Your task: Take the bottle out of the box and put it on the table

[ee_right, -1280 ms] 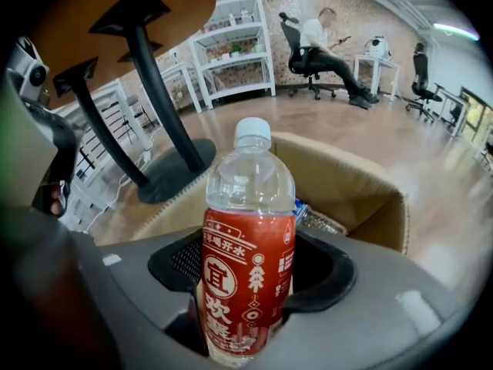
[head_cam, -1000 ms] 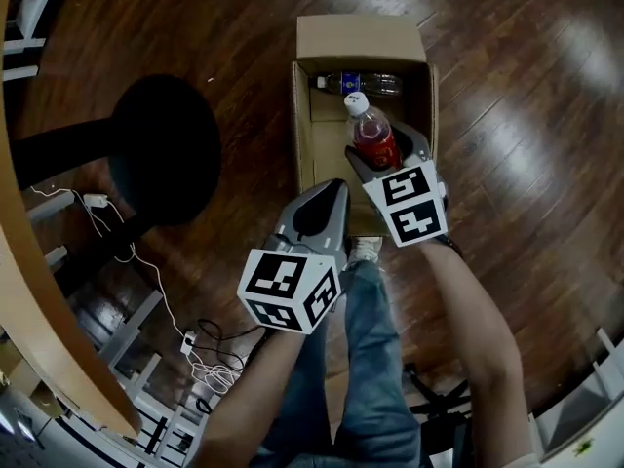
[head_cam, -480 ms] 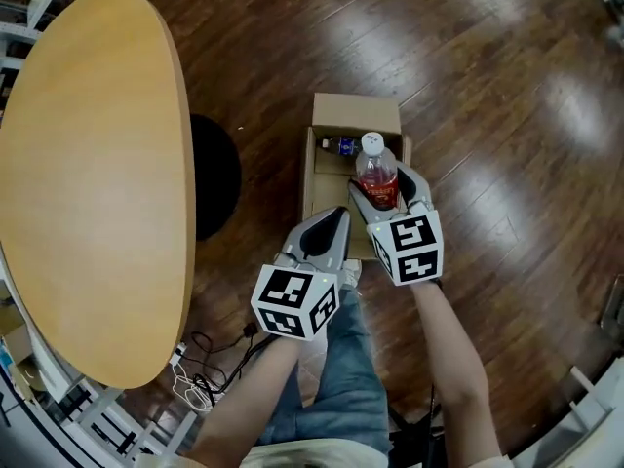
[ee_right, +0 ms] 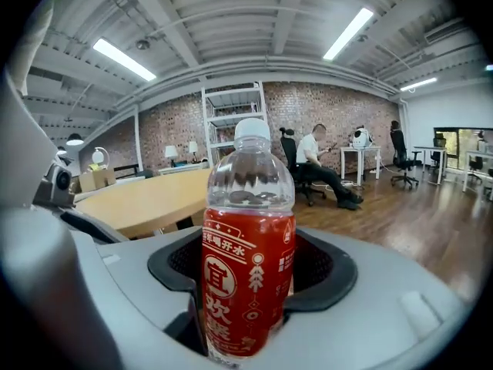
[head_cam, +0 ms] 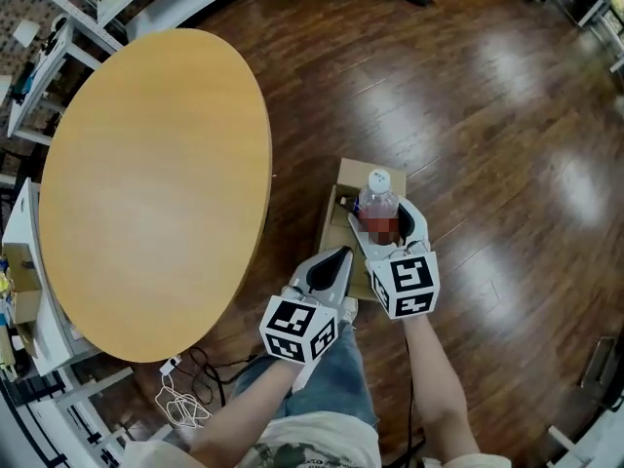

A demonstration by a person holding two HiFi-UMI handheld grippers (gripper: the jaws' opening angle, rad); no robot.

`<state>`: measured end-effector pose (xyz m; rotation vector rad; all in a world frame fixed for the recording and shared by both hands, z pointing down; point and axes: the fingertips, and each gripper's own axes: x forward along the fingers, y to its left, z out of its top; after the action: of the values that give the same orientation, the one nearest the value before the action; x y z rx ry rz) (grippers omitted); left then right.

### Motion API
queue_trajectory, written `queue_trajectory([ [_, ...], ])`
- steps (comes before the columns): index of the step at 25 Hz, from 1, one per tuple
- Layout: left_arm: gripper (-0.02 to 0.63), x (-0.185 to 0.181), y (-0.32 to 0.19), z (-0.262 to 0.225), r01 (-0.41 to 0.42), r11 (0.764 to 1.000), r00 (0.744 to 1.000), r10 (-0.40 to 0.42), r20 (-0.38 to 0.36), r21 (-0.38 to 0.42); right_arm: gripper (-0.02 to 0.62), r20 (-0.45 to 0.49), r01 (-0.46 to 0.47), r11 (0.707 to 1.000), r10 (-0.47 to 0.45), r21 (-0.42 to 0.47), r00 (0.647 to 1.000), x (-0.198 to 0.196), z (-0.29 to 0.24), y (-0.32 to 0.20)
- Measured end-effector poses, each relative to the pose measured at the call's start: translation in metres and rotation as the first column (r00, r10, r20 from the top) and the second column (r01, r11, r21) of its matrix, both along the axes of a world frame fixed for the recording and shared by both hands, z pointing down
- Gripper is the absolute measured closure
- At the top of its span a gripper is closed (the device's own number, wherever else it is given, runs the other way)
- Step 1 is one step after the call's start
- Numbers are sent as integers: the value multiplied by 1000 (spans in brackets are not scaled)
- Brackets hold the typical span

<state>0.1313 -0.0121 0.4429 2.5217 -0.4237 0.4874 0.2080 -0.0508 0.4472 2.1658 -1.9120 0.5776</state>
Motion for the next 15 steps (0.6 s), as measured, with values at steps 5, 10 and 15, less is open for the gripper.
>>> queue_trajectory([
  [5, 610, -35, -14, -61, 67, 996, 997, -65, -39, 61, 295, -36, 74, 990, -70, 119, 997, -31, -74, -13],
  [10, 609, -77, -46, -113, 225, 967, 972, -214, -93, 121, 295, -99, 214, 956, -198, 201, 975, -77, -136, -40],
  [15, 611, -124, -68, -143, 342, 921, 938, -321, -131, 189, 293, -133, 320, 910, -294, 264, 947, -134, -171, -65],
])
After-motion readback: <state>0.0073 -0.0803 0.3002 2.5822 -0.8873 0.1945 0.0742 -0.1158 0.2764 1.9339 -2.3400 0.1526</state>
